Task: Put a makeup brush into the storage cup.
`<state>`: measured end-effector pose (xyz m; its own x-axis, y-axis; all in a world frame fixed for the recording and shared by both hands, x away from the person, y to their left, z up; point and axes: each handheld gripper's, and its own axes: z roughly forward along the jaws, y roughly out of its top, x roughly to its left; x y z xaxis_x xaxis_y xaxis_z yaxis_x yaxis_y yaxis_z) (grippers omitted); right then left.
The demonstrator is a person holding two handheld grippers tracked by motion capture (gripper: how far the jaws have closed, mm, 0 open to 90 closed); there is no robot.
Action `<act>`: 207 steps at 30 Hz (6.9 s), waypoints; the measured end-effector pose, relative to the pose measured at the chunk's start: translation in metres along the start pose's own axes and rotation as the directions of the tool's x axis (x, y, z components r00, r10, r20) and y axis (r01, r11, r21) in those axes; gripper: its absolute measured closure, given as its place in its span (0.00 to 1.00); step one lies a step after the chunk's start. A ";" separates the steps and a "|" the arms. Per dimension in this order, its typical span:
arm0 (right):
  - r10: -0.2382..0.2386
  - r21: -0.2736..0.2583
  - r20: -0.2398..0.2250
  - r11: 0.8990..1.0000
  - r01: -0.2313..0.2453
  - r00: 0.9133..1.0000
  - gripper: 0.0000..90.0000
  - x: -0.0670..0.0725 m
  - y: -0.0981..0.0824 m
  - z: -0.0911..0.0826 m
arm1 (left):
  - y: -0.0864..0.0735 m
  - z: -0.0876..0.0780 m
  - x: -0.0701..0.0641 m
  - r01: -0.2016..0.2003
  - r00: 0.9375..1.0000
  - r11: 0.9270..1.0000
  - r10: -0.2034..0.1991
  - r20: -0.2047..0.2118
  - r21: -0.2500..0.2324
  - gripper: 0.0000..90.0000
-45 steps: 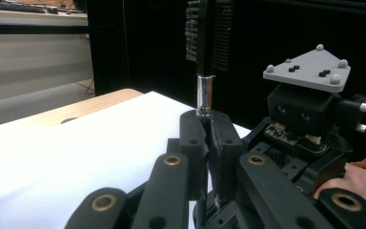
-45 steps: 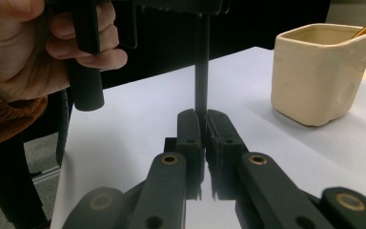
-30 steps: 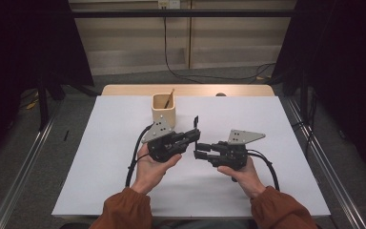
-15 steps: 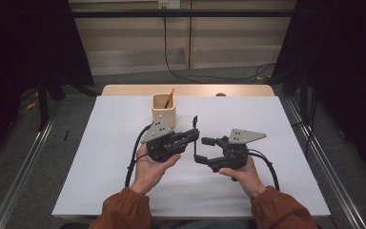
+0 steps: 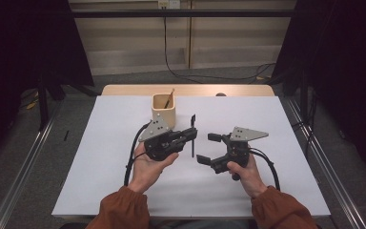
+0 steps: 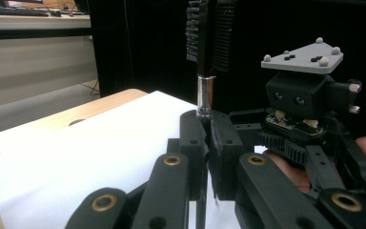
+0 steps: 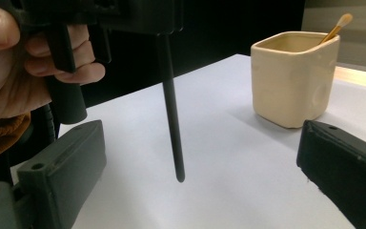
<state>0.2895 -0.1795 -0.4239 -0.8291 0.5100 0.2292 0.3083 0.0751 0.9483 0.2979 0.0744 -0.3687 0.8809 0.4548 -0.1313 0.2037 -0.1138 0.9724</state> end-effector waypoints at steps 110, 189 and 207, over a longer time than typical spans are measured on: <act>0.016 -0.054 0.350 0.999 0.003 0.937 0.02 0.008 -0.041 -0.130 | 0.086 -0.044 0.109 -0.035 0.964 0.998 0.020 -0.266 -0.053 0.95; 0.022 -0.043 0.319 0.999 -0.008 0.947 0.00 0.008 -0.043 -0.128 | 0.004 0.017 0.169 0.050 0.944 0.998 -0.040 -0.327 0.022 0.95; 0.020 -0.042 0.315 0.999 -0.007 0.949 0.00 0.009 -0.043 -0.127 | -0.010 0.021 0.169 0.052 0.942 0.998 -0.037 -0.333 0.034 0.95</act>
<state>0.2096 -0.2873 -0.4345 -0.6334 0.7556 0.1672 0.2940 0.0352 0.9552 0.4540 0.1338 -0.4042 0.6798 0.7272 -0.0957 0.2631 -0.1200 0.9573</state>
